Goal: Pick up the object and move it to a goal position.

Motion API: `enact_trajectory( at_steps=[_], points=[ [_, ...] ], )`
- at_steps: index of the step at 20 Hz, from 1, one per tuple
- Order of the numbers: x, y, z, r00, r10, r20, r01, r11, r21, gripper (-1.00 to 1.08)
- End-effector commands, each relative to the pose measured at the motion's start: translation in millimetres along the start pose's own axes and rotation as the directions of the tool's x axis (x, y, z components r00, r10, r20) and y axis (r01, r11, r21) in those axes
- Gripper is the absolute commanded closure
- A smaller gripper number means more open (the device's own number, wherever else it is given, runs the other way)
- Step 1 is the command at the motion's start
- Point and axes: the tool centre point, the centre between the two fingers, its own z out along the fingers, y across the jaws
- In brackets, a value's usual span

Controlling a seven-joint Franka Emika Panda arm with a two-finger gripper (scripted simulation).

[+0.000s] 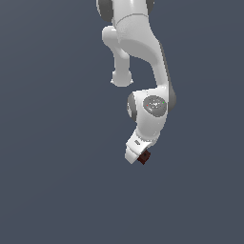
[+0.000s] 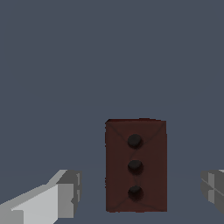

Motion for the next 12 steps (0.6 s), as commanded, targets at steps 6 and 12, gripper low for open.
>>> enact_trajectory(
  at_steps=[6,12],
  points=[
    [-0.4,-0.9,30.4,1.0,-0.004,0.0,0.004,1.0,0.0,-0.92],
    [0.0,-0.5,49.0,1.0,-0.005,0.0,0.005,1.0,0.0,-0.92]
  ],
)
